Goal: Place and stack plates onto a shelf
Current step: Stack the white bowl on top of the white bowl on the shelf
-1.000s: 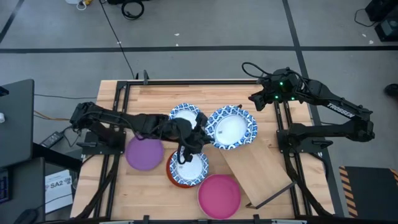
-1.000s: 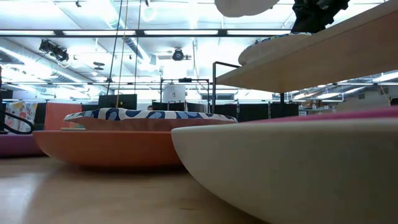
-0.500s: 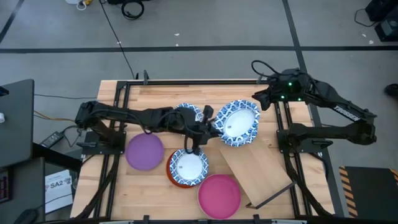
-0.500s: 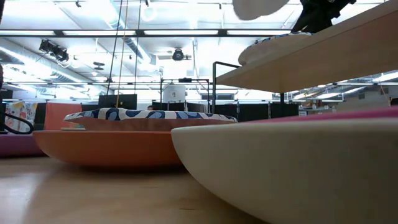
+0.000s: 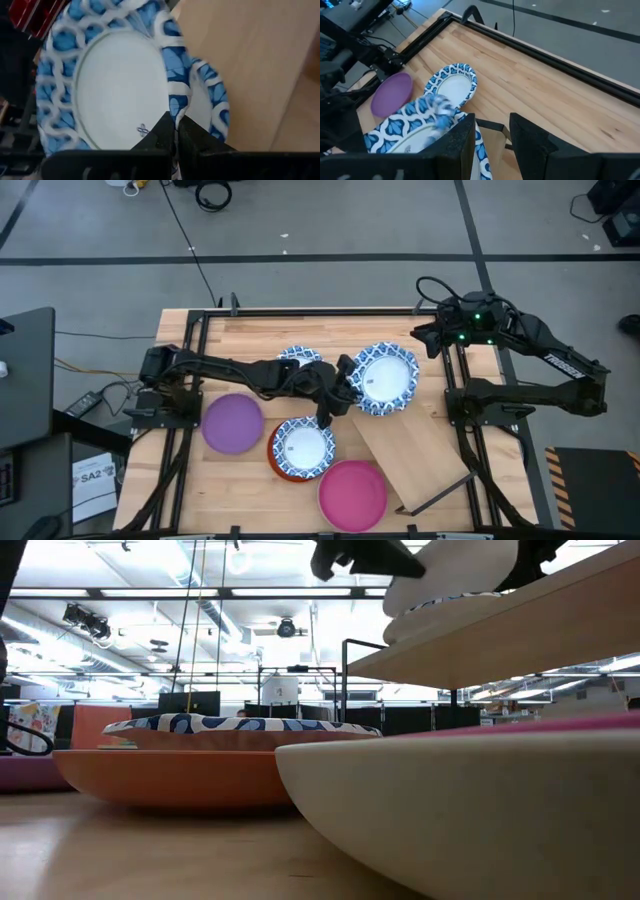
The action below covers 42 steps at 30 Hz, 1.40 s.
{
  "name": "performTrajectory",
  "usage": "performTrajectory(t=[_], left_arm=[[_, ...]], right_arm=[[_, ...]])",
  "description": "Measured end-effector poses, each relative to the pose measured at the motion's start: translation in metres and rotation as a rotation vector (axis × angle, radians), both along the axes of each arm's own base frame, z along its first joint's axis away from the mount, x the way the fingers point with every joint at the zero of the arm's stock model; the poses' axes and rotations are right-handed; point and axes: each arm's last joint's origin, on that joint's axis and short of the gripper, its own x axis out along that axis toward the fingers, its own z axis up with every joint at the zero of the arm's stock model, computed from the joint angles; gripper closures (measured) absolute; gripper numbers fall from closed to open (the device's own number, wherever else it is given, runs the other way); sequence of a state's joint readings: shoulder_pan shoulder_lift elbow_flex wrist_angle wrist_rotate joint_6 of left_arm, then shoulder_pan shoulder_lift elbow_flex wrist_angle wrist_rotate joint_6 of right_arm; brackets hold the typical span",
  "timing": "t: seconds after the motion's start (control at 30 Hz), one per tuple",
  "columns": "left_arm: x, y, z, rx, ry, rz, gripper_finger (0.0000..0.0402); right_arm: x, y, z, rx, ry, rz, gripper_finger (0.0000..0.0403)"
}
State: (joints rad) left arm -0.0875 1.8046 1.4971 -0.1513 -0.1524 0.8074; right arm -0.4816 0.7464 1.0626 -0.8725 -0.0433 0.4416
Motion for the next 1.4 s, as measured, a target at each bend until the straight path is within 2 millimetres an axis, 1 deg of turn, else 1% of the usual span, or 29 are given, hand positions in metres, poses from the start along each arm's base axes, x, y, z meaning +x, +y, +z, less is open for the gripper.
performTrajectory(t=[0.4,0.53,0.77,1.0,1.4], left_arm=[[-0.0003,0.0002,-0.0017,-0.002,0.013,0.014,0.0389],[-0.0007,0.0003,-0.0025,0.000,0.023,0.018,0.0377],[-0.0012,0.0032,-0.0026,0.044,0.022,0.105,0.0353],[-0.0019,0.0031,-0.0037,0.044,0.036,0.107,0.0318],[-0.0019,0.0032,-0.0037,-0.120,0.011,0.193,0.0229]], right_arm=[[-0.0003,0.0002,-0.0001,0.001,0.002,0.001,0.0275],[-0.0003,0.0002,-0.0002,0.002,0.003,0.001,0.0275],[-0.0003,0.0002,-0.0002,0.002,0.003,0.001,0.0275],[-0.0003,0.0002,-0.0002,0.002,0.003,0.001,0.0275],[-0.0003,0.0003,-0.0003,0.002,0.003,0.001,0.0275]])
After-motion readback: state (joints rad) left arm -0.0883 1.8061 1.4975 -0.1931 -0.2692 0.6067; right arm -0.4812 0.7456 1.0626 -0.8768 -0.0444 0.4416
